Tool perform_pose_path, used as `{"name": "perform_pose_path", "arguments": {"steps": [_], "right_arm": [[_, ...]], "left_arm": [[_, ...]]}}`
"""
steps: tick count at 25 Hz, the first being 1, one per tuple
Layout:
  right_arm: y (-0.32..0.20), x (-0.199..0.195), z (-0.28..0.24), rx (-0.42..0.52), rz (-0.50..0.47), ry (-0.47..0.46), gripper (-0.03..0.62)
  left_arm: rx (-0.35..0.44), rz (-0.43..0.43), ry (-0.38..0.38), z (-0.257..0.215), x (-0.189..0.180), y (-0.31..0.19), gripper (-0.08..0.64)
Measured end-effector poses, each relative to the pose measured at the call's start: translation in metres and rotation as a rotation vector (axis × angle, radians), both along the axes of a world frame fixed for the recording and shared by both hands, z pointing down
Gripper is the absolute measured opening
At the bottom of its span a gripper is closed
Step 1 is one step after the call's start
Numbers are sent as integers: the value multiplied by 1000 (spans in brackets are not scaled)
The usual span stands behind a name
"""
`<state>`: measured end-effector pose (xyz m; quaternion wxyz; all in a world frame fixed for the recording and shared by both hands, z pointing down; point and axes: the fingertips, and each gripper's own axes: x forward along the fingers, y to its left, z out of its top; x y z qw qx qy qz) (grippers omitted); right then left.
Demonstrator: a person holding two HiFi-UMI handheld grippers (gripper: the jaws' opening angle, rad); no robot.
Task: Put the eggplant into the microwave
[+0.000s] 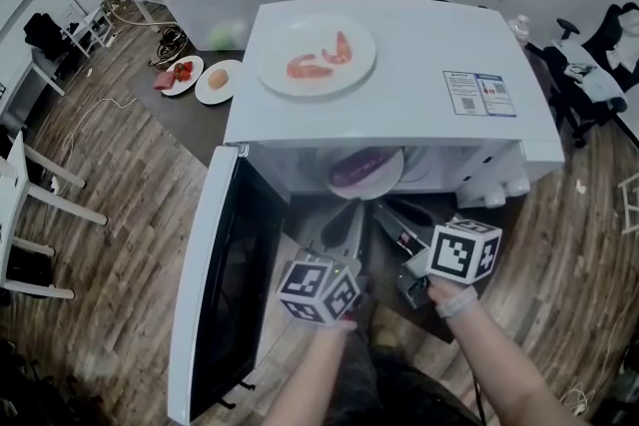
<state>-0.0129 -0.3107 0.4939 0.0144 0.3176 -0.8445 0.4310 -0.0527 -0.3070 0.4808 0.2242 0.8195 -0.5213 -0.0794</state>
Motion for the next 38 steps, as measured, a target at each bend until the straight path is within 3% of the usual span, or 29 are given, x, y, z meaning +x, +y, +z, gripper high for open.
{"name": "perform_pose_path", "arguments": {"steps": [5, 9, 15, 30, 38], "right_arm": [[1, -1, -5, 255, -54, 246, 22], [-1, -5, -6, 333, -41, 327, 6], [-5, -8, -1, 357, -22, 371, 6], [-17, -18, 1, 325, 24, 359, 6], [-25, -20, 0, 311, 34, 340, 6]], "left_arm": [[2, 9, -11, 0, 3, -5, 0], [2, 17, -22, 0, 6, -7, 0], [4, 36, -30, 0, 7, -11, 0], [-25, 15, -36, 6, -11, -15, 0], [-35, -14, 7, 4, -19, -25, 0]]}}
